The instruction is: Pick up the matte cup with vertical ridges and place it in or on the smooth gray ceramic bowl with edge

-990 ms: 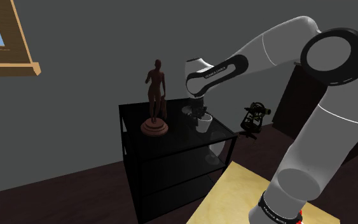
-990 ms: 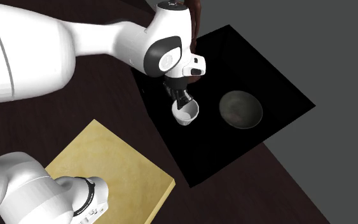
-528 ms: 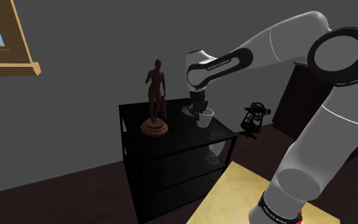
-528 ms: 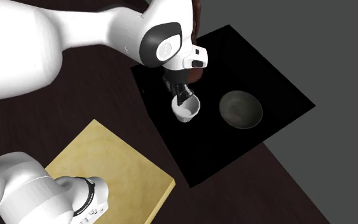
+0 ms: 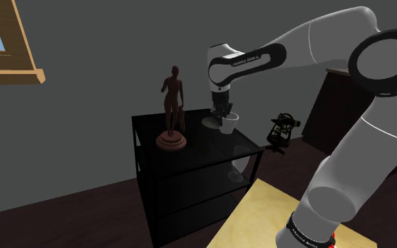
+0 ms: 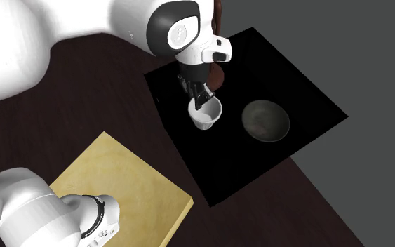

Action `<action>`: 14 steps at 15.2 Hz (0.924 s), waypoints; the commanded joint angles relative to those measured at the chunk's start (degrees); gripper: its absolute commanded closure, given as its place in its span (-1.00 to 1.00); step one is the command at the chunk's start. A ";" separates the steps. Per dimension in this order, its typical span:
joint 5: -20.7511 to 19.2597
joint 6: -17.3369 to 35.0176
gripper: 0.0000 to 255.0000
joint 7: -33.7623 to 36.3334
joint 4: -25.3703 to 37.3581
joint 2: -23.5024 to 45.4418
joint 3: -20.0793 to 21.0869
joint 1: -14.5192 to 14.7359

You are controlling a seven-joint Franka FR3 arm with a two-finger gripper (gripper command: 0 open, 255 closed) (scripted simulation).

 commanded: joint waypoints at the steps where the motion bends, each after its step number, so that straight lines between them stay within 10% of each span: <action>1: 0.02 -0.88 1.00 -0.21 0.78 -0.10 -0.02 -0.02; 14: 2.92 -8.21 1.00 -12.23 36.36 26.37 -4.51 -5.69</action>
